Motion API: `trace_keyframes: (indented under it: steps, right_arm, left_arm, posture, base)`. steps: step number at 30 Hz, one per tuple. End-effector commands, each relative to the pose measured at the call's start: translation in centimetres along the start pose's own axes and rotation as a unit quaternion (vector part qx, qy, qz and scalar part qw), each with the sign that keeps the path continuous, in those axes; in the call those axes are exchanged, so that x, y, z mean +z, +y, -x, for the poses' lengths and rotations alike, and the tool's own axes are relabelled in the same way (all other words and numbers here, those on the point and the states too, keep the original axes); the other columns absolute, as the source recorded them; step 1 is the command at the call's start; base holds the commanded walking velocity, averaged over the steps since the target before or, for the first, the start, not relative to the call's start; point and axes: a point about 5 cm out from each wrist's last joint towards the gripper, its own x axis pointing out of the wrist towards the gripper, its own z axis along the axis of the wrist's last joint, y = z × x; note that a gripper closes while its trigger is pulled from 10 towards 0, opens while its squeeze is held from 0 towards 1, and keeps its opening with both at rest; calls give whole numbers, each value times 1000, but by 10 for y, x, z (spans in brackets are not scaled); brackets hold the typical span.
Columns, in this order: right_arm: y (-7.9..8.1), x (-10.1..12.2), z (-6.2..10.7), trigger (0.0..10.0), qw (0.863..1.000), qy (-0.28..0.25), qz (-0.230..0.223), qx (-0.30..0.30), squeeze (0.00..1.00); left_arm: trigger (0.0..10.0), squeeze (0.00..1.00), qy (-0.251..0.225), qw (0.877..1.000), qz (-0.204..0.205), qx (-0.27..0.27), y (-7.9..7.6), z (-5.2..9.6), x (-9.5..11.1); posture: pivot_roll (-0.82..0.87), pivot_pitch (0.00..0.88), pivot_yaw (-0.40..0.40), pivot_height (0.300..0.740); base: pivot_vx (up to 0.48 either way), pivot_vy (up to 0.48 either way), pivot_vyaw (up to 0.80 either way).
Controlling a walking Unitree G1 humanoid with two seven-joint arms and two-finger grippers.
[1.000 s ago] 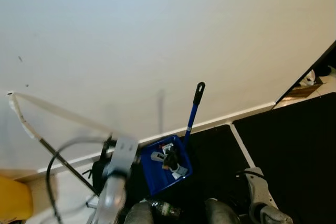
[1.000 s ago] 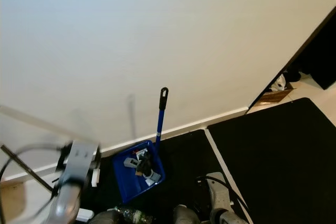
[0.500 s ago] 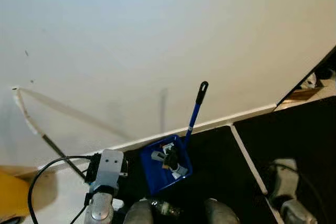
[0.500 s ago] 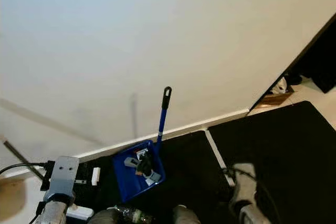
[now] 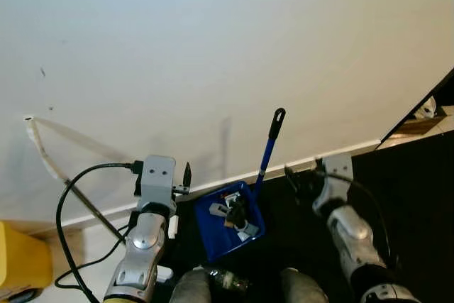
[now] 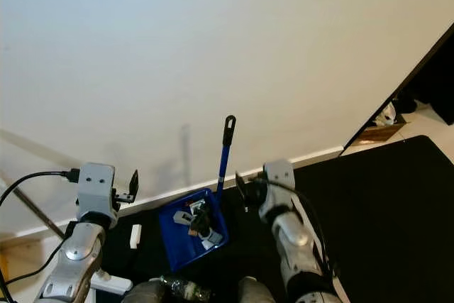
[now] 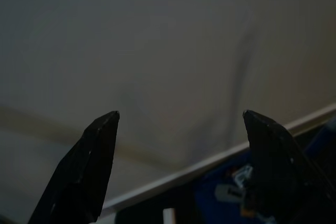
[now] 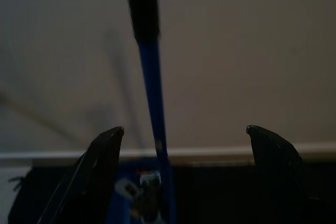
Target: Sweep floor
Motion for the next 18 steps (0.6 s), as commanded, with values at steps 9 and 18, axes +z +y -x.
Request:
trace_keyframes:
  steps: [9,18]
  right_arm:
    - [1,-11,-1,10000,999,45,28,-10,0]
    - [2,-13,-3,10000,998,55,10,-8,0]
  left_arm:
    - [10000,0,82,996,-40,9,-9,6,-41]
    - [10000,0,103,993,-59,23,-8,1,-56]
  posture:
    - [51,78,-38,740]
    - [25,66,-39,740]
  base:
    - [0,0,0]
    - [0,0,0]
